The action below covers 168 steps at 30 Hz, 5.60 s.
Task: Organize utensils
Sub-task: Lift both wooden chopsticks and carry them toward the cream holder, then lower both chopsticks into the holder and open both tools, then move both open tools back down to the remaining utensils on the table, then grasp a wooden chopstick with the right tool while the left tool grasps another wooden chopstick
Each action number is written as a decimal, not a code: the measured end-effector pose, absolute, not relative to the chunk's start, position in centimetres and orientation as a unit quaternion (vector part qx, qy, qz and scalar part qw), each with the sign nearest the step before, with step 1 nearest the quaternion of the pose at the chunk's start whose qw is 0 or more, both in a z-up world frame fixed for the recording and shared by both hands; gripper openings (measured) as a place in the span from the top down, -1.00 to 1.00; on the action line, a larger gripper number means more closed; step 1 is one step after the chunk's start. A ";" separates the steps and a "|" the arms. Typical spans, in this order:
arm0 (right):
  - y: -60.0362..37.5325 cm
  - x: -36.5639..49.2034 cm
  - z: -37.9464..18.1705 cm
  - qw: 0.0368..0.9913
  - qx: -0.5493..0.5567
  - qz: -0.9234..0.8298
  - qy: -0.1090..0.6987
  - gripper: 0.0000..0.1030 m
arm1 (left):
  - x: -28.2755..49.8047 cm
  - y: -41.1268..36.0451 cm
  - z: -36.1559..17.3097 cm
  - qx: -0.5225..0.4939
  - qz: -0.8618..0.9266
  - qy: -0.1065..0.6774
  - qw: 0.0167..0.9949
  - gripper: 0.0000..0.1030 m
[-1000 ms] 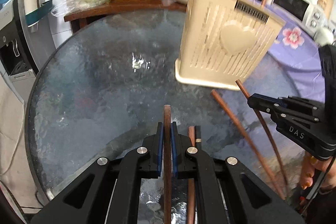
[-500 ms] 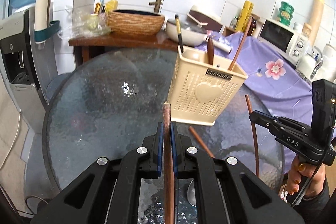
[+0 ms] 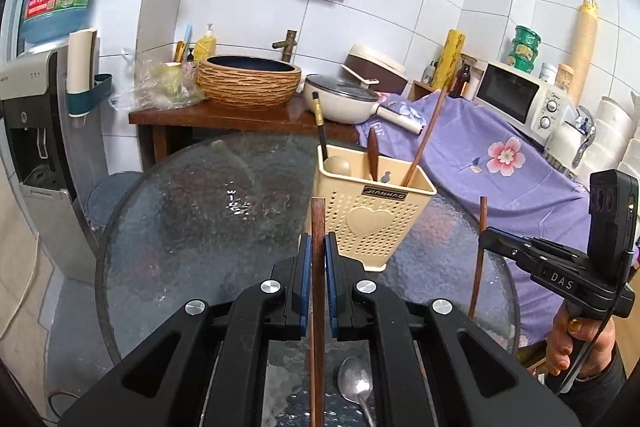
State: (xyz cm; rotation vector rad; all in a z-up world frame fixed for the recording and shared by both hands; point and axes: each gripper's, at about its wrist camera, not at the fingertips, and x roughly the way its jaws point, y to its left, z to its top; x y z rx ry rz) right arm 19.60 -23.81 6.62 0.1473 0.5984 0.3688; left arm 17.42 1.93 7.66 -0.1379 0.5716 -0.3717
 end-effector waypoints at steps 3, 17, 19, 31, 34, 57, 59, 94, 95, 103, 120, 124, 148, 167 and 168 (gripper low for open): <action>-23.9 19.4 7.2 0.935 0.071 0.187 0.292 0.85 | 17.3 1.8 8.1 -0.066 -0.189 0.276 0.940 0.87; -23.9 19.2 10.4 0.940 0.067 0.196 0.272 0.85 | 17.4 0.8 10.8 -0.046 -0.196 0.247 0.948 0.87; -23.9 19.3 10.9 0.940 0.066 0.198 0.270 0.85 | 17.6 0.9 11.3 -0.049 -0.198 0.243 0.948 0.87; -24.0 21.5 16.9 0.949 0.058 0.194 0.241 0.85 | 19.8 0.5 16.9 -0.077 -0.223 0.215 0.948 0.87; -24.2 22.1 19.1 0.955 0.058 0.187 0.222 0.85 | 20.6 0.8 19.3 -0.098 -0.221 0.196 0.950 0.87; -24.0 29.3 18.1 0.976 0.046 0.106 0.187 0.85 | 27.3 -1.9 17.7 -0.123 -0.142 0.143 0.972 0.87; -23.9 29.5 17.2 0.975 0.041 0.104 0.193 0.85 | 27.5 -2.1 16.6 -0.118 -0.142 0.152 0.971 0.87; -22.9 25.7 12.0 0.971 0.022 0.105 0.214 -0.03 | 25.7 -2.8 10.2 -0.070 -0.174 0.239 0.953 -0.54; -22.7 25.1 11.8 0.970 0.019 0.108 0.216 -0.04 | 25.3 -2.6 10.0 -0.070 -0.172 0.242 0.952 -0.63; -20.9 22.9 6.8 0.948 -0.009 0.134 0.287 -0.08 | 22.9 -0.8 6.4 -0.050 -0.168 0.298 0.939 -0.75; -18.8 21.0 -3.0 0.902 -0.009 0.150 0.404 -0.08 | 19.4 0.4 -3.3 0.021 -0.169 0.416 0.893 -0.30; -18.3 20.6 -4.2 0.898 -0.020 0.146 0.415 -0.08 | 18.9 0.2 -4.7 0.023 -0.176 0.434 0.884 -0.05; -18.0 20.5 -6.3 0.882 -0.021 0.144 0.447 -0.08 | 18.3 -0.5 -6.6 0.022 -0.200 0.464 0.863 0.31; -17.7 20.9 -7.5 0.872 -0.030 0.139 0.467 -0.08 | 18.2 -0.5 -6.6 0.022 -0.203 0.463 0.862 0.36; -17.8 20.9 -7.5 0.872 -0.029 0.139 0.468 -0.08 | 18.1 -0.5 -6.6 0.022 -0.203 0.463 0.863 0.36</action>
